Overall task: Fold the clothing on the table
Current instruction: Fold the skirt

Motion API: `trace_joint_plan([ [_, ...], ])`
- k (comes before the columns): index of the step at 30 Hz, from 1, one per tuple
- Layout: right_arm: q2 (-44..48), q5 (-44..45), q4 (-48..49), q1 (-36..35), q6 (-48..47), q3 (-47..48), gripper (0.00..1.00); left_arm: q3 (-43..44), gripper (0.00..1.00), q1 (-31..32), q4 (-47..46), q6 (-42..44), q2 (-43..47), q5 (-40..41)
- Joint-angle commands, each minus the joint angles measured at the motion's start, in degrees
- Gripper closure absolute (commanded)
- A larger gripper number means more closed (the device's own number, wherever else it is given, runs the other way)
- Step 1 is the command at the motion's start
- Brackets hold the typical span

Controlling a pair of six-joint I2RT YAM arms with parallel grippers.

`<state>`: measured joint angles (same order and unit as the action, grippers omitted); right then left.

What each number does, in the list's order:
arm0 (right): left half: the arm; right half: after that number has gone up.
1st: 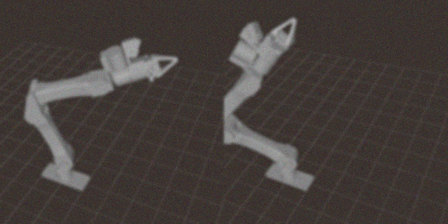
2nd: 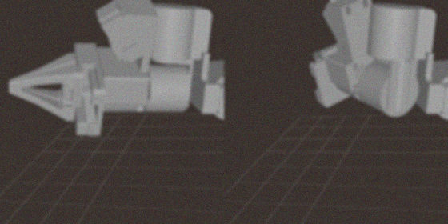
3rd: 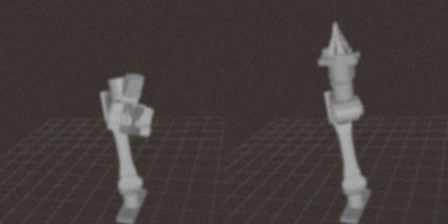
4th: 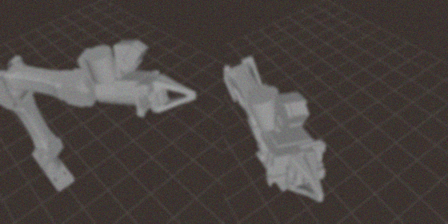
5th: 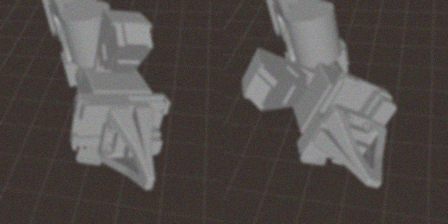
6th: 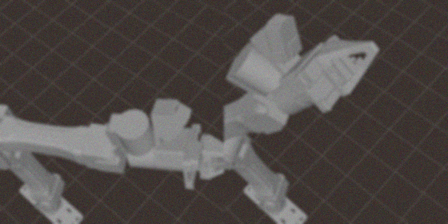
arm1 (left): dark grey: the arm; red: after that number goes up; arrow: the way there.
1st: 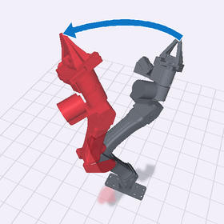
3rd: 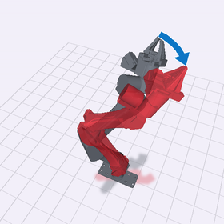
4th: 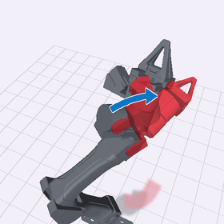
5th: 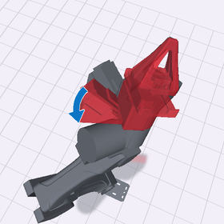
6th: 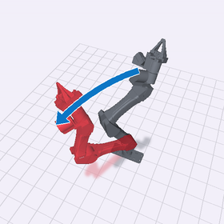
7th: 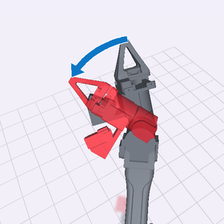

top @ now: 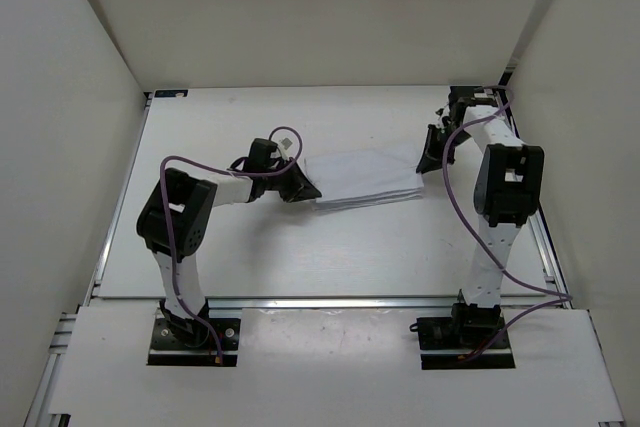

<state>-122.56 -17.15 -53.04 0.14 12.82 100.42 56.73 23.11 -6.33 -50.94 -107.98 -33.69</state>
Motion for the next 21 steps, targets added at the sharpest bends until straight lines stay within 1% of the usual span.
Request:
trace_joint_plan([
  [1, -1.54, 2.81, -2.95, 0.3, -1.39, -0.05, 0.75, 0.13, 0.82, 0.44, 1.67, 2.07, -0.38, 1.17],
  [2, -0.76, 3.86, -3.56, 0.3, -1.31, -0.4, 0.73, -0.21, 0.63, 0.53, 2.54, 2.42, -0.21, 1.61],
  [3, 0.12, 4.4, -3.74, 0.21, -1.31, -1.01, 0.7, -0.13, 0.52, 0.53, 3.42, 2.51, 0.23, 1.87],
  [4, 1.09, 6.23, -3.83, 0.04, -1.22, -1.28, 0.7, -0.48, 0.47, 0.09, 3.17, 2.6, 0.93, 2.05],
  [5, 2.05, 7.47, -3.83, 0.21, -1.04, -1.89, 0.68, -0.57, 0.43, -0.08, 3.42, 2.25, 2.15, 2.23],
  [7, 5.12, 8.88, -4.44, -1.18, -0.6, -1.99, 0.68, -0.66, 0.26, -0.61, 4.3, 2.42, 4.43, 3.63],
  [8, 5.84, 9.67, -4.79, -1.28, -0.43, -2.42, 0.68, -0.22, 0.21, -0.96, 4.65, 2.42, 6.28, 4.42],
  [10, 9.08, 10.56, -4.18, -2.33, -0.43, -2.16, 0.69, 0.49, 0.21, -1.06, 6.24, 3.12, 9.1, 6.52],
  [11, 9.53, 10.55, -4.09, -2.51, -0.6, -1.9, 0.7, 1.27, 0.22, -1.4, 8.33, 3.39, 10.76, 6.8],
  [12, 10.41, 10.29, -4.27, -3.73, -0.6, -1.11, 0.72, 2.58, 0.27, -1.67, 10.26, 4.35, 11.65, 8.71],
  [13, 10.41, 9.86, -4.18, -4.35, -0.6, -0.67, 0.73, 3.55, 0.34, -1.58, 11.94, 5.4, 11.57, 9.08],
  [14, 10.24, 9.07, -4.53, -4.88, -0.69, 1.16, 0.74, 5.65, 0.38, -1.75, 12.82, 5.93, 11.22, 9.87],
  [16, 7.96, 8.62, -4.8, -7.25, -1.3, 3.46, 0.73, 9.26, 0.76, -1.23, 15.81, 7.25, 9.81, 10.93],
  [18, 6.04, 8.98, -4.36, -8.49, -1.13, 5.48, 0.68, 11.9, 0.93, -1.23, 15.38, 6.91, 7.97, 9.7],
  [19, 4.89, 9.06, -4.44, -8.75, -1.3, 5.75, 0.64, 12.09, 0.98, -1.32, 13.81, 6.21, 7.27, 8.57],
  [20, 4.18, 8.54, -3.75, -9.02, -1.04, 5.84, 0.59, 12.09, 1.0, -0.97, 12.75, 6.11, 6.3, 7.34],
  [21, 3.83, 8.01, -2.44, -9.19, -1.65, 5.58, 0.55, 11.48, 1.0, -0.53, 10.31, 4.63, 5.25, 6.46],
])
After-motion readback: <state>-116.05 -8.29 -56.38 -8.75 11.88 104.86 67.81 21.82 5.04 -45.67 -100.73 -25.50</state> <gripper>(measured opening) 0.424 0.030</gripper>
